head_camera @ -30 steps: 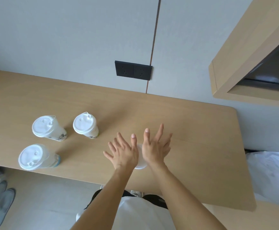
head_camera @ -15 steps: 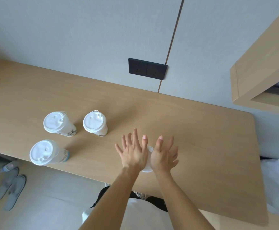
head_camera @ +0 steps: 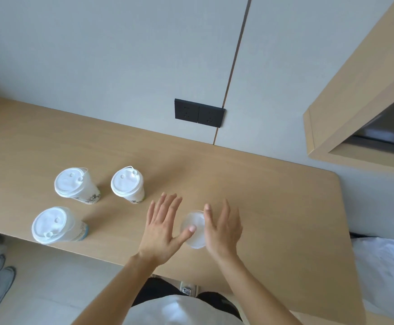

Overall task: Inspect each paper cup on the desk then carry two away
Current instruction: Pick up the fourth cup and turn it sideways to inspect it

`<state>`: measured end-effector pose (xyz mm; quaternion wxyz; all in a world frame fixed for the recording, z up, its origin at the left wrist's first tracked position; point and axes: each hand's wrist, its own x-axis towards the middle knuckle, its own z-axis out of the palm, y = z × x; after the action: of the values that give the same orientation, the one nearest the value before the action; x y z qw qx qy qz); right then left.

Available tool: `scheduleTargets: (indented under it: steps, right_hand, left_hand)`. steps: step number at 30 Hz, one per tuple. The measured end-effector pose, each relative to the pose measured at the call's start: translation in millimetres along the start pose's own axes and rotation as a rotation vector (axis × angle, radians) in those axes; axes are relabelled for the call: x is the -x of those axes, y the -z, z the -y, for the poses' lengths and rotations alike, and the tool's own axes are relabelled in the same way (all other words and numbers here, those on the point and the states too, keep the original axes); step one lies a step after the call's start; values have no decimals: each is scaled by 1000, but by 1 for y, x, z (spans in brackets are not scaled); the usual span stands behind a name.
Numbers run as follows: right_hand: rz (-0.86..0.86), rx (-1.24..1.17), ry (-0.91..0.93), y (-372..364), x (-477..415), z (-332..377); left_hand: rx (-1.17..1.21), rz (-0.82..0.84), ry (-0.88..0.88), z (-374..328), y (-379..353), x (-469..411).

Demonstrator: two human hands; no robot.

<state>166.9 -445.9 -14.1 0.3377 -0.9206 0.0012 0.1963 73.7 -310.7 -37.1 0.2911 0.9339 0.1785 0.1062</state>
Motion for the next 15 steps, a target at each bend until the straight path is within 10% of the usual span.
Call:
scheduleTargets:
  steps: [6,15]
  right_hand:
    - [104,402,452,-15,12,15]
    - [-67,585,512,-27,2,9]
  left_hand:
    - [-299,293,228,1,-42,44]
    - [-243,406,433,-27,-44,20]
